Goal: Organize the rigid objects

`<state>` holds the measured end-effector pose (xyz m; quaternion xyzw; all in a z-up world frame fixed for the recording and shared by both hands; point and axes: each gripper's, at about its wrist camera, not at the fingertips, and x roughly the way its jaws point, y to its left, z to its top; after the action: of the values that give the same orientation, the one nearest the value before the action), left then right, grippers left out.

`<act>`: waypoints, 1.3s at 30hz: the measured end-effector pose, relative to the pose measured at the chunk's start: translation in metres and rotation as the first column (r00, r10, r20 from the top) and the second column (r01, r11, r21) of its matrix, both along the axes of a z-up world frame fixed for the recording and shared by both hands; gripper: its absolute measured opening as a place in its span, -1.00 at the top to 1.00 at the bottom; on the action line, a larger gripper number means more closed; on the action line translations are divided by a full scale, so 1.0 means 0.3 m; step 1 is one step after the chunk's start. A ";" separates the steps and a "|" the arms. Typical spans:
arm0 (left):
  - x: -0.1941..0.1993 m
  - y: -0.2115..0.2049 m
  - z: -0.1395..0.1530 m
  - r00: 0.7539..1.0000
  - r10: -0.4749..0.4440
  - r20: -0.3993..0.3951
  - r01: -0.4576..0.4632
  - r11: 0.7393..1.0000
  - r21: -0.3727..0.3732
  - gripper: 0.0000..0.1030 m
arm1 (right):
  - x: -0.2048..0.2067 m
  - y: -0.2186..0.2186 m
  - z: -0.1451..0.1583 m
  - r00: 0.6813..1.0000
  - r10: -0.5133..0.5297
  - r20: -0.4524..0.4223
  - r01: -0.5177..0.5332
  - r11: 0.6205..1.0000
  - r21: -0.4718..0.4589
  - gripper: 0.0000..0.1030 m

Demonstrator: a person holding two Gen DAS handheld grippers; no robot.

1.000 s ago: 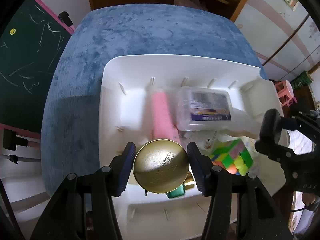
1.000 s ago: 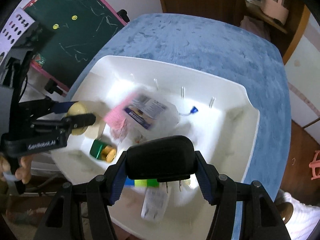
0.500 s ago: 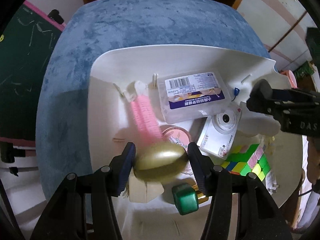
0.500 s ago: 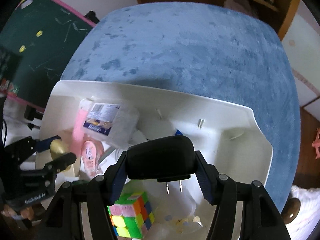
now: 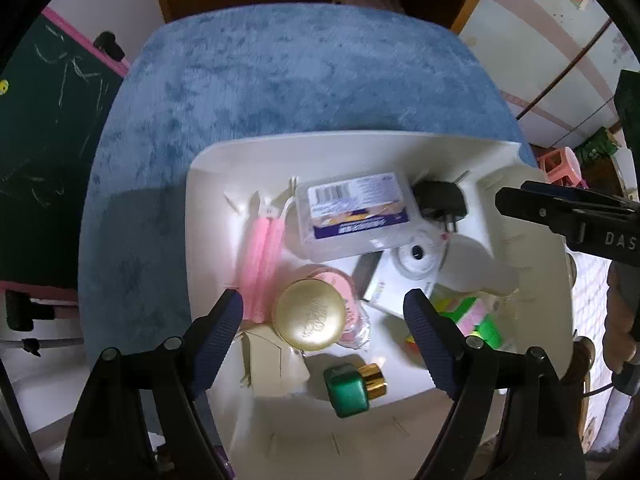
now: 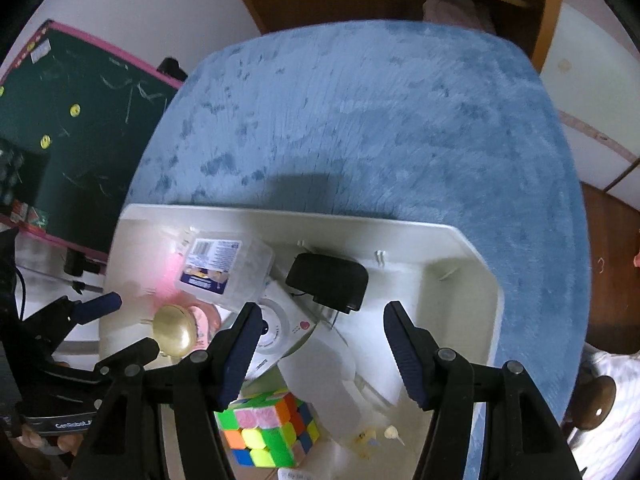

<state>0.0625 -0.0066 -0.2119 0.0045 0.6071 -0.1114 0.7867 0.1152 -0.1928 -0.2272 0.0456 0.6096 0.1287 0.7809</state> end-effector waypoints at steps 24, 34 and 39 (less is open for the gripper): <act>-0.165 -0.023 0.475 0.969 0.059 0.238 -0.045 0.997 -0.063 -0.64 | -0.341 -0.048 0.459 0.960 -0.163 0.229 0.172 0.985 -0.020 -0.28; -0.287 -0.042 0.594 0.941 0.094 0.325 -0.085 0.996 -0.041 -0.64 | -0.489 -0.033 0.634 0.911 -0.175 0.372 0.206 0.978 -0.045 -0.55; -0.323 -0.037 0.626 0.924 0.120 0.363 -0.120 0.992 -0.023 -0.65 | -0.537 -0.043 0.681 0.897 -0.215 0.385 0.241 0.970 -0.021 -0.56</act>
<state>-0.0345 -0.0177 -0.0241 -0.0124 0.4501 -0.0604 0.8909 -0.0459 -0.2059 -0.0229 0.0643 0.4410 0.0220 0.8949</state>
